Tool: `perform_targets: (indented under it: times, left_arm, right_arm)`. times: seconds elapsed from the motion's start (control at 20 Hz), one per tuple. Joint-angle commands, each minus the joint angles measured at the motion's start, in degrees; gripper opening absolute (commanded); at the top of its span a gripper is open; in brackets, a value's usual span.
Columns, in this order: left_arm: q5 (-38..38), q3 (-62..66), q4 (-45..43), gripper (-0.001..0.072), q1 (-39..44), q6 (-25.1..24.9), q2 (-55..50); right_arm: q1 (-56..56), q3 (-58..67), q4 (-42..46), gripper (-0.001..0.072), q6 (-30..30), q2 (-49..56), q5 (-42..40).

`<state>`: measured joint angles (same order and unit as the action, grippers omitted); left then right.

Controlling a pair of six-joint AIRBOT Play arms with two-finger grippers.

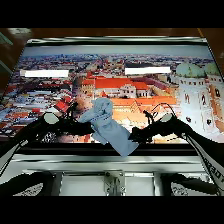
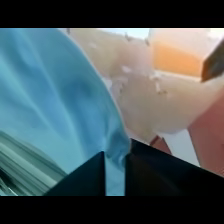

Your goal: Fold the shirts.

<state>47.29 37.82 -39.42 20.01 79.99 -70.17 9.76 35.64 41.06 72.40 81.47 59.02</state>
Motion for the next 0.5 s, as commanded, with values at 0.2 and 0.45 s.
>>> perform_targets:
  times: [0.2, 0.45]
  left_arm:
    - [6.6, 11.02, -15.82, 0.0034, -0.13, 5.29, 5.14]
    - [21.86, 37.77, -36.76, 0.0036, -2.49, 10.56, 18.91]
  right_arm:
    - [0.98, 8.74, -2.45, 0.0058, -2.86, -4.13, 1.33]
    - [-6.01, 27.21, -0.66, 0.0058, -0.5, -22.95, 0.85]
